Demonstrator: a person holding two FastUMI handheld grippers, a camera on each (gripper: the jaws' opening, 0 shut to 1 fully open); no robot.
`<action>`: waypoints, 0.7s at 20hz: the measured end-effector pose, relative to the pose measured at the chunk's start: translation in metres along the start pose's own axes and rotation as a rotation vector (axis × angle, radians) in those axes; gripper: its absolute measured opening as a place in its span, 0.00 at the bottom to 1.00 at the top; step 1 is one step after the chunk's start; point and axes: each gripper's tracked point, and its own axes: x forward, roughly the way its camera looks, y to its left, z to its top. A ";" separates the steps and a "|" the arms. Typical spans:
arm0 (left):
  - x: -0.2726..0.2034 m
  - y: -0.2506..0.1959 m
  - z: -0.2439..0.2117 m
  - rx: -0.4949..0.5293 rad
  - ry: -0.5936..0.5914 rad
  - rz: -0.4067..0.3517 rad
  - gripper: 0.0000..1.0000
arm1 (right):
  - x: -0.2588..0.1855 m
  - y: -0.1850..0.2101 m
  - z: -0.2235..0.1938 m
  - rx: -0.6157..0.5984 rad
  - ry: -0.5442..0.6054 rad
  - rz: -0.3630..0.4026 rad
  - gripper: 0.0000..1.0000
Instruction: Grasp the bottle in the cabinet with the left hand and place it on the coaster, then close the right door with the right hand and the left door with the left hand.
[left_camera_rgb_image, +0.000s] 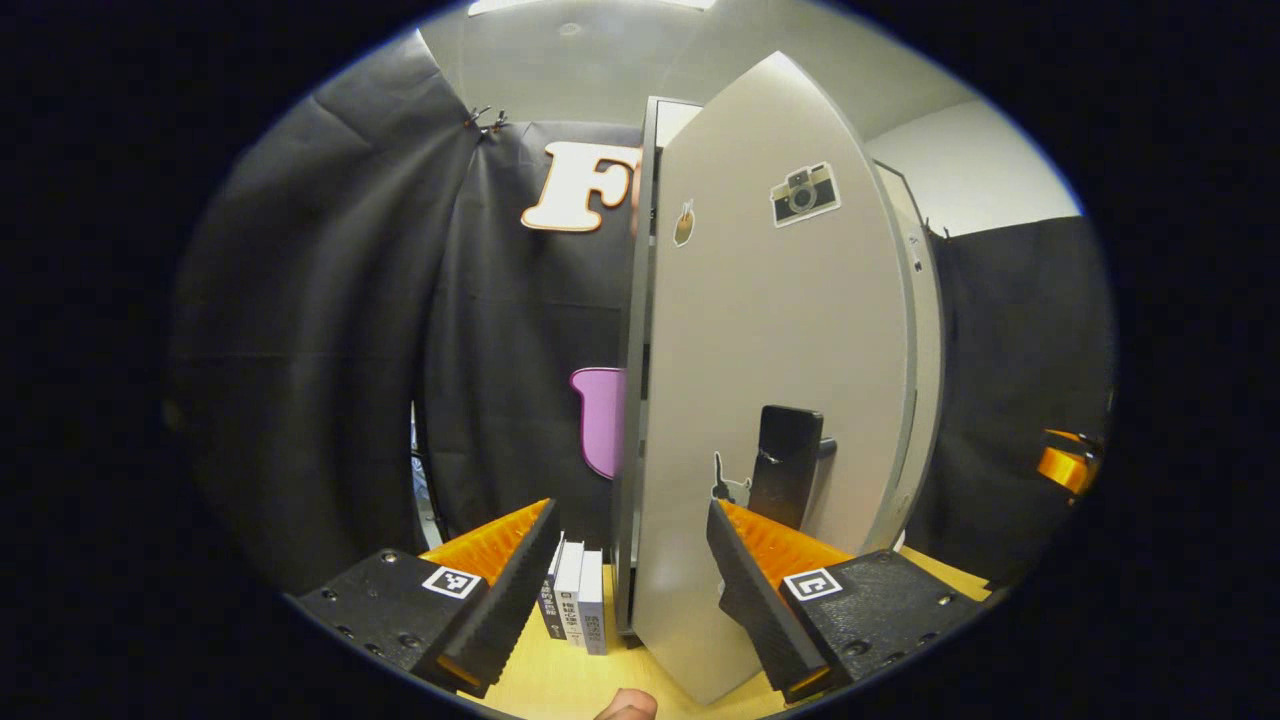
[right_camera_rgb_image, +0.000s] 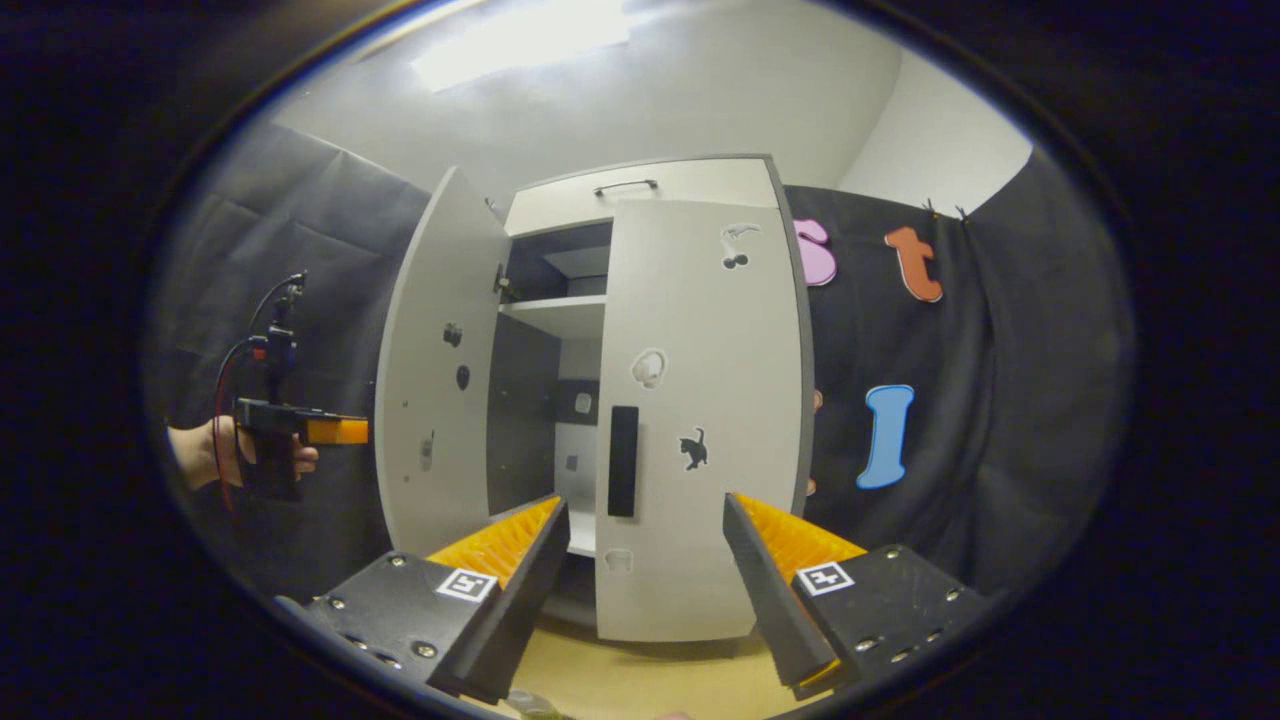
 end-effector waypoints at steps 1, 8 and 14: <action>0.000 -0.002 -0.002 -0.015 0.014 0.007 0.94 | -0.009 -0.007 -0.003 -0.007 0.007 -0.012 0.93; 0.000 -0.019 -0.020 -0.206 0.091 0.069 0.94 | -0.054 -0.021 -0.020 0.028 0.041 -0.042 0.93; 0.002 -0.030 -0.018 -0.221 0.086 0.083 0.94 | -0.080 -0.035 -0.025 0.051 0.039 -0.071 0.93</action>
